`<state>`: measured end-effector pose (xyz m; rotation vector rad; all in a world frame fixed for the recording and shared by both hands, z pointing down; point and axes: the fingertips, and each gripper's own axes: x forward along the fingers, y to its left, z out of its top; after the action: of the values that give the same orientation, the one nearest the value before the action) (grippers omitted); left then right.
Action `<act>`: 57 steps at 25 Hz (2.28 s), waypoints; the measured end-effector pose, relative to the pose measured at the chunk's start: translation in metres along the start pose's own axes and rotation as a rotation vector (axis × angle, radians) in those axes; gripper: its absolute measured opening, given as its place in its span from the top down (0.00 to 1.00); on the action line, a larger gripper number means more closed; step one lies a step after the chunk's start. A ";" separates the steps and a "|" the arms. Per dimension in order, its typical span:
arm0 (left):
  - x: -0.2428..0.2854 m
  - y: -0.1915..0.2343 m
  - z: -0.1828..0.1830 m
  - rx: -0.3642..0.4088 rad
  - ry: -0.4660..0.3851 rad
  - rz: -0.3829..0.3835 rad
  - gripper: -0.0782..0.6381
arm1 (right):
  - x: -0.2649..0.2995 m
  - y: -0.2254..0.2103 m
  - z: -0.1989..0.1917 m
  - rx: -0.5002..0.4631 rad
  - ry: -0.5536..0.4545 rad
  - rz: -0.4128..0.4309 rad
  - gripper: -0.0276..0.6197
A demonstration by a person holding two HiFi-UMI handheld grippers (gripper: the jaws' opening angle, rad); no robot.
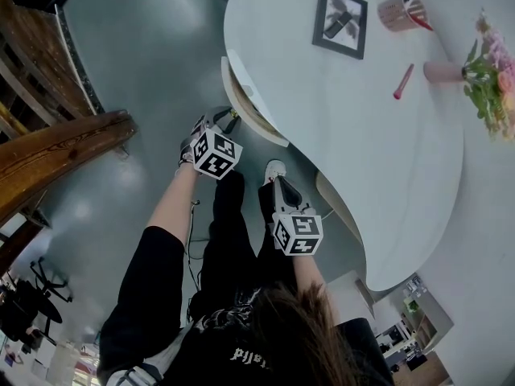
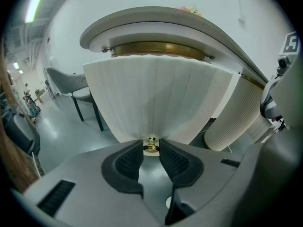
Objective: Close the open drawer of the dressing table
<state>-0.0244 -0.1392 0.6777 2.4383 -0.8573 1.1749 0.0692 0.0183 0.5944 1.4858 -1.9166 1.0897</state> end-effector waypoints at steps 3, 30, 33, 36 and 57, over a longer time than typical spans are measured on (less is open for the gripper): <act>0.001 -0.001 0.001 0.001 -0.002 -0.001 0.73 | 0.000 0.001 -0.003 0.001 0.005 0.004 0.92; 0.019 -0.003 0.025 0.015 -0.065 -0.008 0.73 | 0.009 0.003 -0.012 0.000 0.015 0.018 0.92; 0.021 -0.003 0.027 0.015 -0.072 -0.006 0.73 | 0.011 0.003 -0.012 0.000 0.011 0.020 0.92; 0.023 -0.004 0.030 0.016 -0.079 -0.007 0.73 | 0.013 0.001 -0.010 0.004 0.005 0.018 0.92; 0.040 -0.008 0.053 -0.008 -0.122 -0.008 0.73 | 0.021 -0.010 0.016 0.005 -0.038 -0.008 0.92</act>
<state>0.0321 -0.1747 0.6768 2.5263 -0.8840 1.0265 0.0739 -0.0078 0.6039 1.5264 -1.9332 1.0712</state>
